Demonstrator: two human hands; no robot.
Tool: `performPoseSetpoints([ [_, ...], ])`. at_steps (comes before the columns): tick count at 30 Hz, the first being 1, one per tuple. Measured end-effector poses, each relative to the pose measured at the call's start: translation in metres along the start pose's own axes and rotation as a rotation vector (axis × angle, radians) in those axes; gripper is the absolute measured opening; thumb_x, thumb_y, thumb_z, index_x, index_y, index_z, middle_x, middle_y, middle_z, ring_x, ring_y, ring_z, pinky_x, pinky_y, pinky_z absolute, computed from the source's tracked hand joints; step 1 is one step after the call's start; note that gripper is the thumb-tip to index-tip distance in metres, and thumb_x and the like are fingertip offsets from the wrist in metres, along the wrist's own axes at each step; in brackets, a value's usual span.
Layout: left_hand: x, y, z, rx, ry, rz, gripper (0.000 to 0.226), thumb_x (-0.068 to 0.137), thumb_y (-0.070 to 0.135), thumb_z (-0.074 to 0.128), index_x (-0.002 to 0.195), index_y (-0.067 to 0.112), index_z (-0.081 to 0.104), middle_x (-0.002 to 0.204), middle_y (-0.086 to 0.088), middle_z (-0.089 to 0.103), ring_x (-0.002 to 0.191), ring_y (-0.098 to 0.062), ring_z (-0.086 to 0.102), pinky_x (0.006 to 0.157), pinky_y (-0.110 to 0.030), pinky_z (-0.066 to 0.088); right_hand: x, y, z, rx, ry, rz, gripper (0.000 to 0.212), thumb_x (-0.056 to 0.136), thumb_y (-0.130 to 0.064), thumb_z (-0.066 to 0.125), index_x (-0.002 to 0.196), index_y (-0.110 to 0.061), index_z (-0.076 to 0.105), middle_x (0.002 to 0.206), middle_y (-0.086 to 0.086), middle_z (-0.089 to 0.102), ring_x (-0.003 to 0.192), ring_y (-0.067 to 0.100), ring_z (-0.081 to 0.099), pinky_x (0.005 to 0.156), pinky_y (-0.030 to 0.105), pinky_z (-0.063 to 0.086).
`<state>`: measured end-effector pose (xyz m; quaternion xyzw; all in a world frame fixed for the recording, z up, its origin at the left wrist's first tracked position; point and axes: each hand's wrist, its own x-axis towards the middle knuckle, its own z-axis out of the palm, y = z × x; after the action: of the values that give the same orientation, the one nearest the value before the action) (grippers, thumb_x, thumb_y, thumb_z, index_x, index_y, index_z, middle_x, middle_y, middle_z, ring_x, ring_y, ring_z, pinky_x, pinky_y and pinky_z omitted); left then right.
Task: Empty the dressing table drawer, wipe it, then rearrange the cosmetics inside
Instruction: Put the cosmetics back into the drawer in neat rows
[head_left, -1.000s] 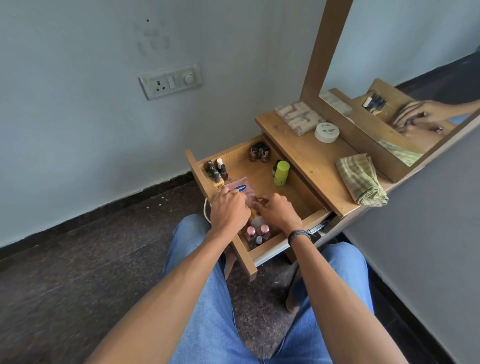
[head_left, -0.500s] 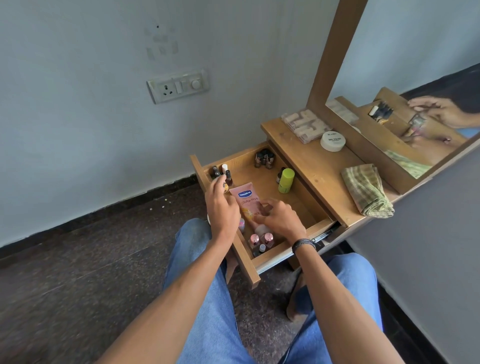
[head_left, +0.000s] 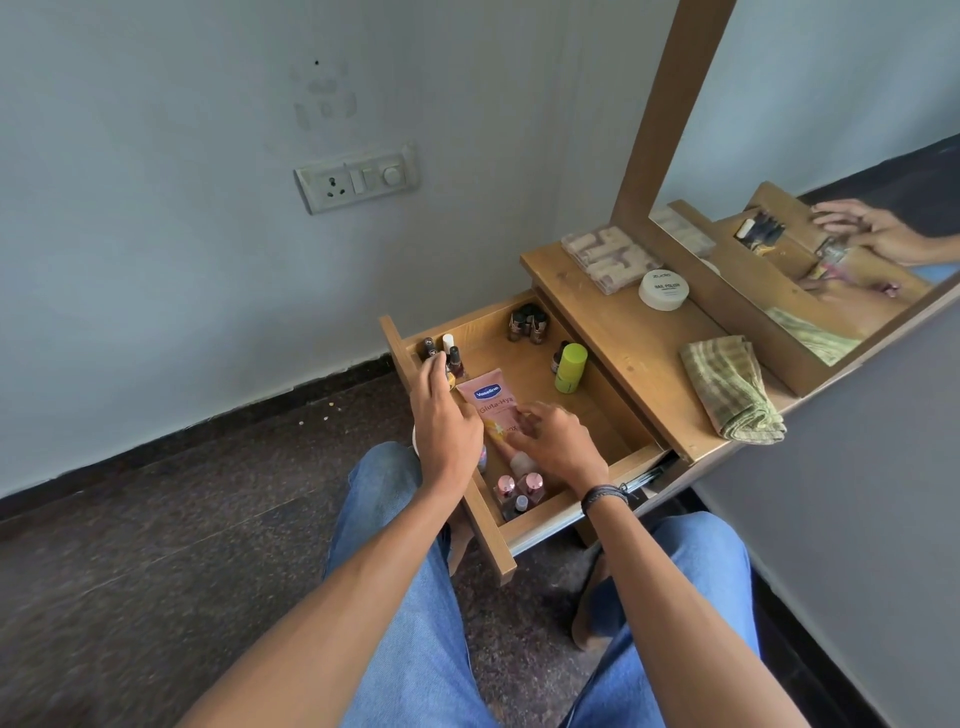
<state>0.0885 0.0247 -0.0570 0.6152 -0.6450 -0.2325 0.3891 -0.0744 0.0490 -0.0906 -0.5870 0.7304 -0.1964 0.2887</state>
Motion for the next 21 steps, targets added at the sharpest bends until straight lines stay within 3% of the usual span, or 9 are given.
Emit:
performPoseSetpoints([
  [7,-0.001,0.003,-0.002,0.009,-0.003,-0.023,0.07,0.09,-0.006,0.06,0.154,0.01,0.035,0.158,-0.003,0.033,0.145,-0.021,0.035,0.105,-0.029,0.047,0.0,0.003,0.003,-0.01,0.012,0.008,0.056,0.079,-0.055,0.077,0.127,-0.029,0.064,0.114,-0.006,0.066,0.093,0.011,0.066,0.083,0.038,0.062],
  [10,0.001,0.003,-0.002,0.045,-0.036,-0.03,0.073,0.089,-0.003,0.064,0.154,0.01,0.034,0.158,-0.002,0.031,0.144,-0.022,0.034,0.104,-0.035,0.051,-0.001,0.001,0.001,-0.011,-0.018,-0.023,0.053,0.08,-0.051,0.078,0.126,-0.028,0.064,0.111,-0.009,0.065,0.09,0.006,0.064,0.079,0.029,0.059],
  [14,0.018,0.006,-0.007,0.12,-0.104,-0.011,0.065,0.09,0.002,0.067,0.15,0.008,0.043,0.155,-0.002,0.036,0.142,-0.022,0.031,0.113,-0.035,0.041,-0.001,0.001,-0.002,0.012,-0.041,-0.058,0.051,0.083,-0.048,0.079,0.127,-0.026,0.066,0.11,-0.009,0.062,0.088,0.003,0.059,0.069,0.014,0.045],
  [18,0.046,0.005,-0.012,0.23,-0.178,0.023,0.051,0.092,0.007,0.066,0.142,0.008,0.054,0.148,-0.003,0.04,0.141,-0.024,0.031,0.111,-0.04,0.044,0.001,0.001,-0.003,0.057,-0.06,-0.083,0.051,0.086,-0.043,0.08,0.13,-0.023,0.066,0.114,-0.006,0.064,0.093,0.006,0.062,0.077,0.017,0.053],
  [21,0.046,0.003,-0.008,0.255,-0.19,0.054,0.048,0.093,0.002,0.061,0.14,0.01,0.056,0.145,-0.001,0.042,0.138,-0.021,0.034,0.107,-0.033,0.046,0.002,0.002,-0.004,0.052,-0.055,-0.093,0.047,0.086,-0.039,0.08,0.128,-0.022,0.068,0.114,-0.002,0.067,0.089,0.006,0.062,0.07,0.011,0.045],
])
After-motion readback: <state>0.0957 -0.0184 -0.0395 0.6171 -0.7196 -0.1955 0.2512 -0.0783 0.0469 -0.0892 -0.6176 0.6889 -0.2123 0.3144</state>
